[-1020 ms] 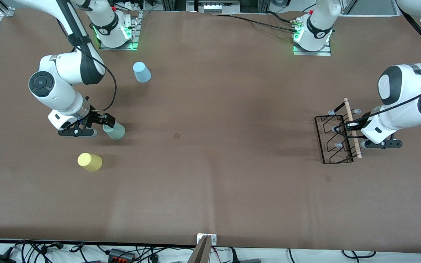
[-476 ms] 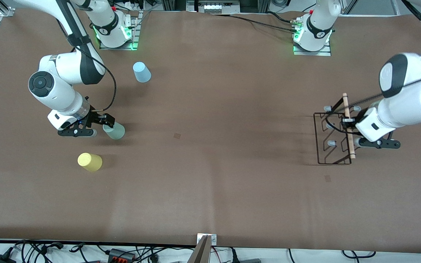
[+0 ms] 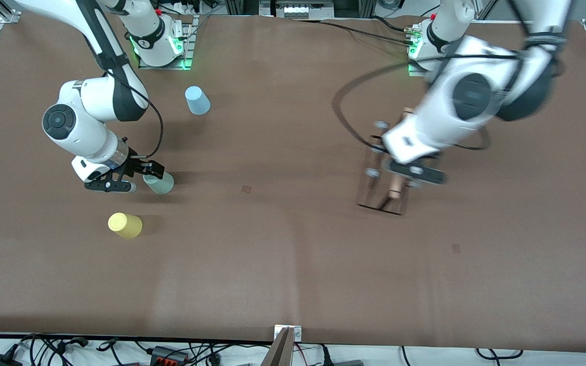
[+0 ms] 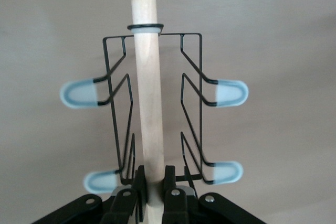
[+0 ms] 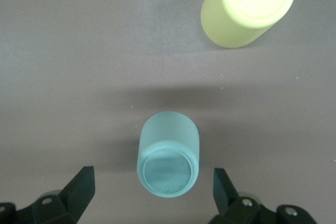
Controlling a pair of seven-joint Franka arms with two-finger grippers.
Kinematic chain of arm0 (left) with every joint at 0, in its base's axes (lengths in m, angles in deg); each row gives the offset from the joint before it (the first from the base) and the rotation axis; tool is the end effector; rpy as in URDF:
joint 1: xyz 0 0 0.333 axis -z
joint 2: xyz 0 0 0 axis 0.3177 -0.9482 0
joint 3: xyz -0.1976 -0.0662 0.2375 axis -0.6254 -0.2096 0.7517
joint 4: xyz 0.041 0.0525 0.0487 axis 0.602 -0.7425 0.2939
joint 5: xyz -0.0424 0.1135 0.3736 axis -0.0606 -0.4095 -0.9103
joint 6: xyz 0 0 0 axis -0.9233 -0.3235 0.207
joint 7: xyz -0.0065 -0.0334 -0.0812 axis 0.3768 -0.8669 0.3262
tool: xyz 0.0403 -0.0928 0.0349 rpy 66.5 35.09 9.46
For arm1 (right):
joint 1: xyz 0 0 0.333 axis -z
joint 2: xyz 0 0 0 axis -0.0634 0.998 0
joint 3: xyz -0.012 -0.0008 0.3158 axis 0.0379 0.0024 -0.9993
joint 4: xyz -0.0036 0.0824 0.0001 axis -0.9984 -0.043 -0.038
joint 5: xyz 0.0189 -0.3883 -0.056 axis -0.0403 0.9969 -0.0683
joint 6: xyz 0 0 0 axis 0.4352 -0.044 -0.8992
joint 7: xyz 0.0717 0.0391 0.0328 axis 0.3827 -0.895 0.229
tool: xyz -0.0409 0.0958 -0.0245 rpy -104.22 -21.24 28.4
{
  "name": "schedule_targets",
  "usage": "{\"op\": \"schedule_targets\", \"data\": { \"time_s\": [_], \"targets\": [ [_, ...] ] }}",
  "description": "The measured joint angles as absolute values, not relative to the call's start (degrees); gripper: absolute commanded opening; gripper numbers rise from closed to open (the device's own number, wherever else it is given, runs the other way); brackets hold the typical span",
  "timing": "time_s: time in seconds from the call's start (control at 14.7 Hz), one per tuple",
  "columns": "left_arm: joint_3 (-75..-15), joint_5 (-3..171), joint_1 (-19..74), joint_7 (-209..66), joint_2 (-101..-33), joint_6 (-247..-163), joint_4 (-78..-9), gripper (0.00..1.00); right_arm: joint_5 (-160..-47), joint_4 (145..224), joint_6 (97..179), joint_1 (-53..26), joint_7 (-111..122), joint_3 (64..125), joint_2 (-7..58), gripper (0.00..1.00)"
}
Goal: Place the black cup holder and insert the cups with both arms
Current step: 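Carry the black rack to the table middle with the left gripper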
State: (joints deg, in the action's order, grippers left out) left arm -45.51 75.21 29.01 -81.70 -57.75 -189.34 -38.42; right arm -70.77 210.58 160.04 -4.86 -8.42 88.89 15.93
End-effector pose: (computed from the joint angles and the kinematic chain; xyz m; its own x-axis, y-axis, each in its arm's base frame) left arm 0.5523 -0.2921 0.4420 0.9606 -0.2206 -0.1689 -0.2159 -0.9753 0.0460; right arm 0.5527 0.0825 0.2802 0.9976 -0.0656 -0.0237 -0.0667 -0.9967 -0.0460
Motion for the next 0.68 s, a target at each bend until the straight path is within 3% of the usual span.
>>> {"op": "schedule_targets", "data": {
  "time_s": [0.27, 0.68],
  "targets": [
    [-45.66, 75.2, 40.36, -97.89, -66.36, -193.76, -32.34, 0.01, -70.78, 211.35, 161.31, -5.16, -8.6, 88.89, 16.94, 1.0],
    [-45.6, 75.13, 46.05, -107.7, -73.72, -203.31, -29.66, 0.01, -70.78, 213.34, 163.18, -5.16, -8.62, 88.93, 17.0, 1.0]
  ]
}}
